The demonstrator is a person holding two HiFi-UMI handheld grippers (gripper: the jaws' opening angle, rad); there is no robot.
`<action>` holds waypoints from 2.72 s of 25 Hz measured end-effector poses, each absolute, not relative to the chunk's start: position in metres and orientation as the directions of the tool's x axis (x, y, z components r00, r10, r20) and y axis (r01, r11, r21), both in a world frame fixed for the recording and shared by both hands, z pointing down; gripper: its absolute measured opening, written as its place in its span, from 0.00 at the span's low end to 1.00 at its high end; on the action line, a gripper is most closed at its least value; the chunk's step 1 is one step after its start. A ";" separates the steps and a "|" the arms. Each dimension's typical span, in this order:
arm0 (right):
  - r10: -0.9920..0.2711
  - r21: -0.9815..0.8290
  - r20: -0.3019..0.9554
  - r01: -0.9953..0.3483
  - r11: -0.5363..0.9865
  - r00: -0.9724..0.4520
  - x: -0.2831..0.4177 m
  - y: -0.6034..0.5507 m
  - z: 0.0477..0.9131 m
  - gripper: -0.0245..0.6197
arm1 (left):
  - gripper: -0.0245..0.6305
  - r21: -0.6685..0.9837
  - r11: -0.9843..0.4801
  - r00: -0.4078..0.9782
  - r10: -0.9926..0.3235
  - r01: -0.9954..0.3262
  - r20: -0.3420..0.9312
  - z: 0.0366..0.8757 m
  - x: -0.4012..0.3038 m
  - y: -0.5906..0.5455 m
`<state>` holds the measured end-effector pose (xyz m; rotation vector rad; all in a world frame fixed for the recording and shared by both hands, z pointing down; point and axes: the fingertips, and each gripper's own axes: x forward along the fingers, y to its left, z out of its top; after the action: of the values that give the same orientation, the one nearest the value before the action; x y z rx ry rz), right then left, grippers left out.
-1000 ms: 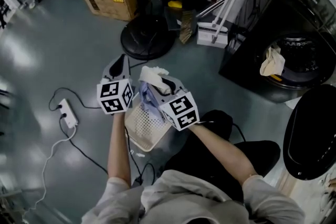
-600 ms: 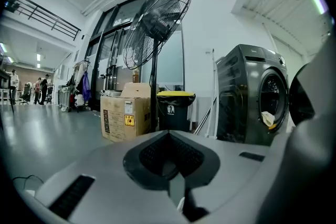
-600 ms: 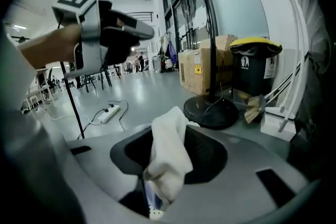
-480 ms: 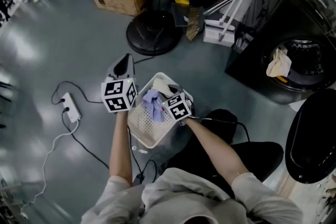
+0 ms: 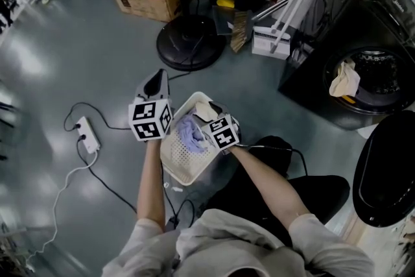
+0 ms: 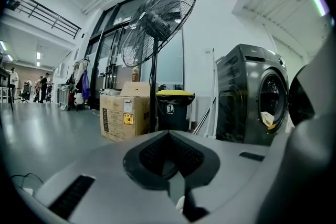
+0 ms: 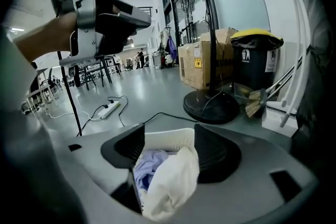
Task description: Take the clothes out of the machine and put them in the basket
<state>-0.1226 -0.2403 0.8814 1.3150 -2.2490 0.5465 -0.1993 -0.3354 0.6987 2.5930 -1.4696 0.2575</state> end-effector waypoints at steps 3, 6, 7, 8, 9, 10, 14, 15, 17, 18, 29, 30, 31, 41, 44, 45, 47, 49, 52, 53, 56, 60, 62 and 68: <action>-0.737 -0.065 0.548 -0.898 0.435 -0.396 -0.107 -0.251 0.862 0.38 | 0.07 0.050 -0.515 0.513 -0.829 -0.855 0.223 0.700 -0.195 -0.336; -0.787 -0.031 0.503 -0.917 0.397 -0.357 -0.082 -0.266 0.833 0.17 | 0.07 0.053 -0.535 0.532 -0.817 -0.843 0.222 0.699 -0.182 -0.337; -0.799 -0.027 0.487 -0.921 0.389 -0.352 -0.074 -0.270 0.823 0.12 | 0.07 0.054 -0.544 0.541 -0.811 -0.837 0.221 0.699 -0.175 -0.337; -0.811 -0.022 0.472 -0.924 0.382 -0.347 -0.065 -0.273 0.814 0.11 | 0.07 0.055 -0.554 0.551 -0.805 -0.831 0.220 0.698 -0.168 -0.337; -0.822 -0.015 0.456 -0.927 0.375 -0.340 -0.056 -0.276 0.805 0.09 | 0.07 0.056 -0.564 0.562 -0.798 -0.824 0.219 0.698 -0.161 -0.337; -0.834 -0.006 0.441 -0.930 0.368 -0.332 -0.047 -0.279 0.796 0.08 | 0.07 0.056 -0.575 0.572 -0.791 -0.816 0.218 0.698 -0.153 -0.336; -0.875 0.019 0.393 -0.949 0.315 -0.283 -0.009 -0.280 0.769 0.08 | 0.07 0.056 -0.614 0.610 -0.761 -0.787 0.222 0.698 -0.124 -0.333; -0.887 0.026 0.381 -0.955 0.294 -0.263 0.003 -0.280 0.764 0.08 | 0.07 0.056 -0.625 0.620 -0.752 -0.778 0.223 0.698 -0.116 -0.332; -0.906 0.037 0.363 -0.968 0.246 -0.217 0.029 -0.278 0.754 0.08 | 0.07 0.057 -0.648 0.643 -0.734 -0.759 0.221 0.697 -0.098 -0.330; -0.915 0.038 0.354 -0.974 0.222 -0.194 0.043 -0.276 0.749 0.08 | 0.07 0.058 -0.661 0.655 -0.723 -0.748 0.219 0.697 -0.088 -0.329; -0.943 0.062 0.299 -0.989 -0.134 0.147 0.240 -0.212 0.713 0.08 | 0.07 0.050 -0.833 0.819 -0.530 -0.552 0.220 0.695 0.070 -0.298; -0.937 0.065 0.297 -0.983 -0.172 0.183 0.262 -0.203 0.712 0.08 | 0.07 0.048 -0.848 0.834 -0.507 -0.528 0.219 0.695 0.089 -0.292; -0.929 0.065 0.298 -0.976 -0.208 0.218 0.282 -0.193 0.711 0.08 | 0.07 0.048 -0.861 0.847 -0.485 -0.506 0.217 0.694 0.105 -0.286; -0.855 0.040 0.313 -0.905 -0.424 0.415 0.418 -0.139 0.708 0.13 | 0.07 0.060 -0.908 0.895 -0.396 -0.415 0.206 0.694 0.186 -0.258; -0.846 0.000 0.332 -0.897 -0.441 0.417 0.442 -0.147 0.716 0.56 | 0.07 0.057 -0.908 0.892 -0.395 -0.416 0.220 0.701 0.190 -0.255; -0.840 -0.002 0.333 -0.890 -0.456 0.429 0.449 -0.150 0.718 0.60 | 0.07 0.055 -0.907 0.890 -0.396 -0.418 0.226 0.704 0.190 -0.256; -0.821 0.003 0.328 -0.869 -0.494 0.468 0.466 -0.156 0.719 0.68 | 0.07 0.052 -0.904 0.884 -0.403 -0.425 0.237 0.708 0.187 -0.258; -0.801 0.004 0.328 -0.849 -0.528 0.500 0.486 -0.160 0.720 0.71 | 0.07 0.049 -0.897 0.877 -0.415 -0.438 0.243 0.709 0.185 -0.263; -0.785 -0.025 0.355 -0.834 -0.551 0.507 0.514 -0.163 0.729 0.77 | 0.07 0.044 -0.889 0.867 -0.432 -0.456 0.249 0.713 0.183 -0.268; -0.781 -0.037 0.368 -0.831 -0.555 0.505 0.522 -0.163 0.734 0.78 | 0.07 0.044 -0.888 0.865 -0.434 -0.459 0.252 0.714 0.183 -0.269; -0.772 -0.062 0.400 -0.826 -0.561 0.495 0.539 -0.168 0.747 0.83 | 0.07 0.039 -0.886 0.859 -0.436 -0.462 0.268 0.720 0.185 -0.270; -0.773 -0.074 0.425 -0.833 -0.549 0.472 0.553 -0.186 0.755 0.88 | 0.07 0.029 -0.883 0.850 -0.443 -0.469 0.284 0.725 0.187 -0.274; -0.764 -0.065 0.457 -0.839 -0.540 0.456 0.556 -0.193 0.763 0.88 | 0.07 0.026 -0.879 0.846 -0.450 -0.476 0.286 0.725 0.188 -0.278; -0.774 -0.140 0.462 -0.826 -0.546 0.433 0.560 -0.196 0.780 0.88 | 0.07 0.017 -0.872 0.837 -0.465 -0.490 0.288 0.725 0.186 -0.286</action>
<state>0.5599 -0.1956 0.7802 2.5676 -1.4385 0.7402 0.1863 -0.2864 0.7251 2.9249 -0.7613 0.4239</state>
